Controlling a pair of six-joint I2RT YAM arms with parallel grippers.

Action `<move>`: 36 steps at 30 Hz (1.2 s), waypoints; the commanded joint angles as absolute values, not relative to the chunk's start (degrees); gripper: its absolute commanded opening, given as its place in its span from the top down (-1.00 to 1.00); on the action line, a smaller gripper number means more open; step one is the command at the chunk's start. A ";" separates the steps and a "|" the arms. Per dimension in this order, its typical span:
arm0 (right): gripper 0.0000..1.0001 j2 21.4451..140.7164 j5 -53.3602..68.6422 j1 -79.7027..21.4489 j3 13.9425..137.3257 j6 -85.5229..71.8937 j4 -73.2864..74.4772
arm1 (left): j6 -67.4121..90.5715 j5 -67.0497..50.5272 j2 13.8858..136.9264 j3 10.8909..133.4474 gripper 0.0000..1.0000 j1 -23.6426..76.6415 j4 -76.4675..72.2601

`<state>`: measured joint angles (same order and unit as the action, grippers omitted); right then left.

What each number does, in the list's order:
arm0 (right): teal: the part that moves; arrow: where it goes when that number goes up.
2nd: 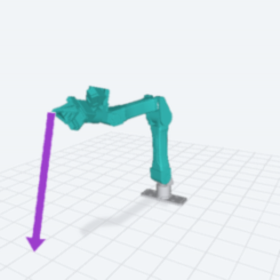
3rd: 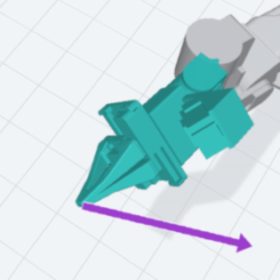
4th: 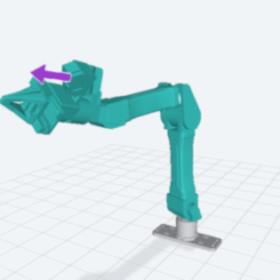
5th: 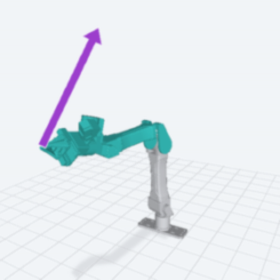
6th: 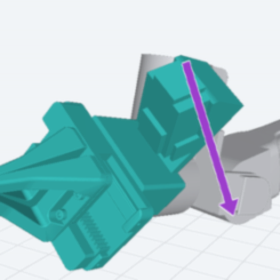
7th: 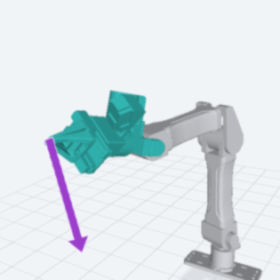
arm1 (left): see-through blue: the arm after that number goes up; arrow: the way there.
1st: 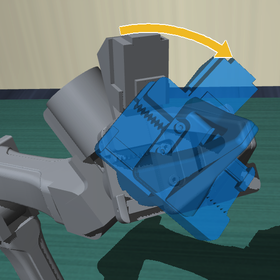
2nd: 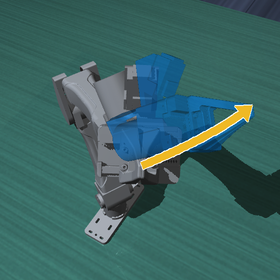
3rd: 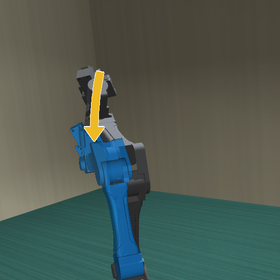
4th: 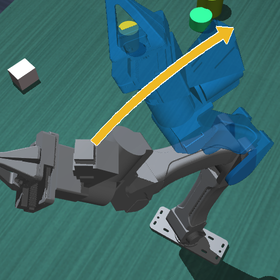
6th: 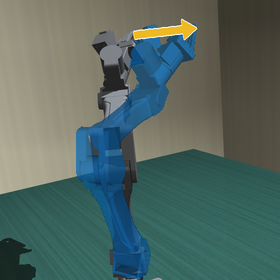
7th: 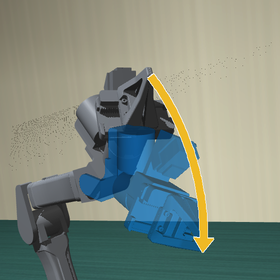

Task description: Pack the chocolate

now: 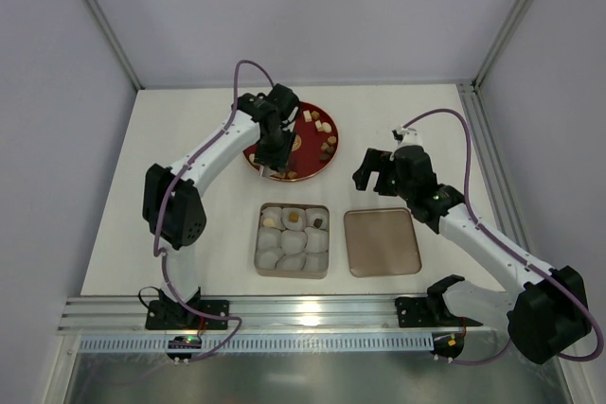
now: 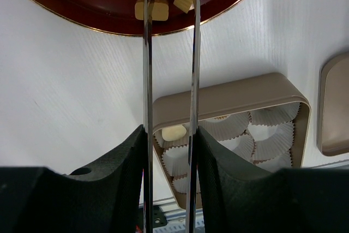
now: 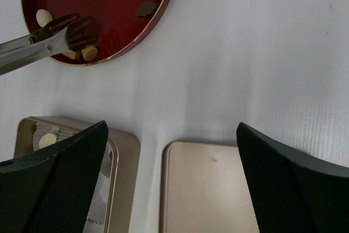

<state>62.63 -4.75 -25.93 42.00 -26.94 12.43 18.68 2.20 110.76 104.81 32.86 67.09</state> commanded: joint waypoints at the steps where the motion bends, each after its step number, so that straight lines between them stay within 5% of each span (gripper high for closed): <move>1: -0.99 61.79 -4.66 -26.28 42.19 -26.37 10.46 | 16.96 1.06 109.95 106.61 0.21 32.52 66.62; 36: -0.99 61.35 -4.66 -26.28 42.01 -26.72 10.81 | 14.68 -0.97 108.37 106.17 0.14 32.61 69.35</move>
